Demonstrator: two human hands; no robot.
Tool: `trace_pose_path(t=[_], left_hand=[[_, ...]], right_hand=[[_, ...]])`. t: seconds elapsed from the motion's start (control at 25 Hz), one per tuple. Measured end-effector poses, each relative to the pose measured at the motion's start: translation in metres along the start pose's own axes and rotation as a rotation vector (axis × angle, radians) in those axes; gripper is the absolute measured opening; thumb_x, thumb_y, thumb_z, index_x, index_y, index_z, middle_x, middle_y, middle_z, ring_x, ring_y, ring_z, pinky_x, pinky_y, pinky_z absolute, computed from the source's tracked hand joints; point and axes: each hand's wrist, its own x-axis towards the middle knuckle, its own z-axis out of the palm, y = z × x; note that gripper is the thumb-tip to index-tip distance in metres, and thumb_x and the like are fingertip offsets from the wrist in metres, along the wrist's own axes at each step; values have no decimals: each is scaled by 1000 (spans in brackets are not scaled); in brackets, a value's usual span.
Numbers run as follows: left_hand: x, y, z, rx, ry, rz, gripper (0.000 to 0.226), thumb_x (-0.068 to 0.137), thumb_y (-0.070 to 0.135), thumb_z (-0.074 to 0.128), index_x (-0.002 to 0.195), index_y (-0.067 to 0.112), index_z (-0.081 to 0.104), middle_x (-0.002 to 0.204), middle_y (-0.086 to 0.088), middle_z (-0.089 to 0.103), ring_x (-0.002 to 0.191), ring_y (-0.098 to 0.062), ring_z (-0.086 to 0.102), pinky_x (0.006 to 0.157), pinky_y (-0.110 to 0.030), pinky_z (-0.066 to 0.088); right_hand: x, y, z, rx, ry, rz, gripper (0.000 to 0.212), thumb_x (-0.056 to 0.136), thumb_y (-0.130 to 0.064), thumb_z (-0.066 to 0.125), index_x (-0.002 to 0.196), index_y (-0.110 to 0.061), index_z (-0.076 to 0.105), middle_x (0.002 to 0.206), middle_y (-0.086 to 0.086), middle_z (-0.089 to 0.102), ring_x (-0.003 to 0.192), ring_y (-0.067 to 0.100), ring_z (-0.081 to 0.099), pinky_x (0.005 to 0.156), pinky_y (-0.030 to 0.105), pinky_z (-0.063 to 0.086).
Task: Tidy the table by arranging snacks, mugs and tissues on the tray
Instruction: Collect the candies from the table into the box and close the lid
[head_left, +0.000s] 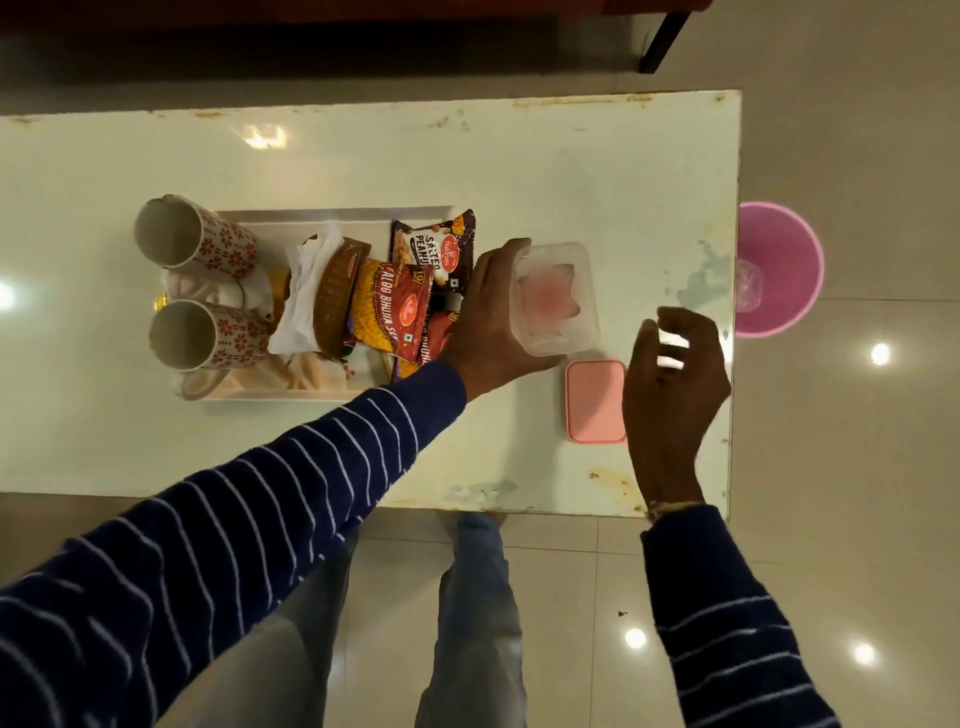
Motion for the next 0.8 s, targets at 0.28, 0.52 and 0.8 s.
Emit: trace_pose_path(t=[0.28, 0.52, 0.8], left_hand=[[-10, -8, 11, -1, 3, -35, 117, 50, 40, 96, 143, 4, 34, 138, -14, 43, 123, -10, 37, 101, -2, 29], [-14, -6, 11, -32, 9, -23, 120, 48, 39, 96, 144, 5, 32, 139, -13, 42, 128, -19, 42, 106, -36, 45], [-20, -11, 10, -75, 26, -38, 117, 49, 37, 96, 143, 9, 32, 138, -5, 41, 126, -3, 39, 104, -26, 46]], right_hand=[[-44, 67, 18, -789, -388, 73, 88, 75, -55, 77, 142, -16, 36, 143, 18, 43, 122, 41, 48, 85, 52, 56], [-33, 56, 13, -521, -280, 222, 74, 73, -45, 76, 137, -25, 45, 129, 10, 59, 113, 32, 58, 89, 44, 55], [-14, -5, -23, 511, -261, 460, 30, 95, -33, 43, 115, -39, 64, 121, 2, 65, 111, 28, 62, 87, 44, 52]])
